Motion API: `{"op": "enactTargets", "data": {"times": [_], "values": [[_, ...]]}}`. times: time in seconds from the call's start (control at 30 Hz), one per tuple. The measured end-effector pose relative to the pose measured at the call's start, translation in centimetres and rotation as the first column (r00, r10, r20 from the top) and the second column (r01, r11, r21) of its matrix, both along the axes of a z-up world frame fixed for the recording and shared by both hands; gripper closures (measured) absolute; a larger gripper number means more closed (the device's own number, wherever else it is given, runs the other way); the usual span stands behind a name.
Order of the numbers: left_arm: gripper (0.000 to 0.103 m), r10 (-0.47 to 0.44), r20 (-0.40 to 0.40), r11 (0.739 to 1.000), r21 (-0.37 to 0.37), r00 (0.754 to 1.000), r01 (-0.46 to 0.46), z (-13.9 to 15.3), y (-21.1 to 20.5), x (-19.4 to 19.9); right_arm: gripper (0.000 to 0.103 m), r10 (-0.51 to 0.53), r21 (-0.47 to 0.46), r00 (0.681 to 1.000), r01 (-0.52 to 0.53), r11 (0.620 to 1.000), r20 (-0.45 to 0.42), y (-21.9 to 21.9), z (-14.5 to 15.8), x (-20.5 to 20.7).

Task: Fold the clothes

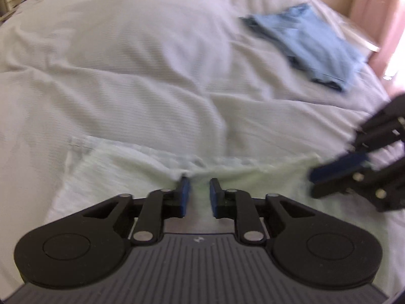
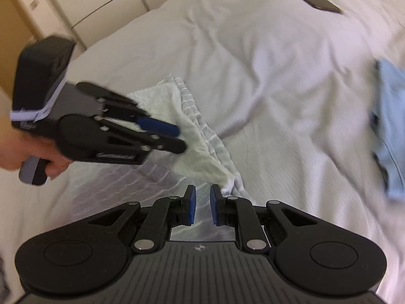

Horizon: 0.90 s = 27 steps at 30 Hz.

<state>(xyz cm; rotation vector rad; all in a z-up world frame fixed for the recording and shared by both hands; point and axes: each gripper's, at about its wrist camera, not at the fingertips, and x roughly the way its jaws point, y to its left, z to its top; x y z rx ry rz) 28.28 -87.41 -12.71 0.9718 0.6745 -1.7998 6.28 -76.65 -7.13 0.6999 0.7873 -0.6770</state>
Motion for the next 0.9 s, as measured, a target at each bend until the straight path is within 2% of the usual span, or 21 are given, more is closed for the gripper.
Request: {"op": "enactTargets", "data": {"times": [0.1,0.2,0.37,0.53,0.6,0.63,0.73,0.9], "values": [[0.100,-0.004,0.002,1.000,0.000,1.000,0.004,-0.3,-1.5,0.6,0.103,-0.016,0.010,1.000,0.016,1.000,-0.007,0.0,-0.6,-0.9],[0.100,-0.014,0.016,1.000,-0.010,1.000,0.015,-0.3,-2.2,0.5,0.103,-0.040,0.026,0.999,0.040,0.999,-0.010,0.3,-1.0,-2.1],[0.100,0.034,0.023,0.999,-0.016,0.999,-0.033,-0.3,-3.4,1.5,0.103,-0.088,0.066,0.996,0.088,0.994,-0.008,1.0,-1.3,-3.8],[0.097,0.116,0.057,0.991,-0.078,0.992,-0.111,2.3,-3.1,3.8,0.103,-0.107,0.080,0.994,0.109,0.991,-0.030,1.8,-1.4,-4.8],[0.089,0.151,0.079,0.984,-0.109,0.985,-0.142,3.9,-2.1,5.1,0.103,-0.116,0.080,0.992,0.120,0.990,-0.049,2.3,-1.2,-5.3],[0.088,0.164,0.092,0.981,-0.120,0.982,-0.152,4.7,-1.3,5.8,0.101,-0.123,0.075,0.990,0.128,0.989,-0.067,2.6,-0.9,-5.5],[0.087,0.192,0.129,0.975,-0.134,0.973,-0.175,6.7,2.3,7.9,0.085,-0.147,0.059,0.985,0.152,0.987,-0.090,4.0,0.8,-6.0],[0.085,0.219,0.184,0.972,-0.127,0.958,-0.197,9.1,9.9,10.7,0.082,-0.113,0.037,0.992,0.115,0.993,-0.053,7.6,4.5,-5.2]]}}
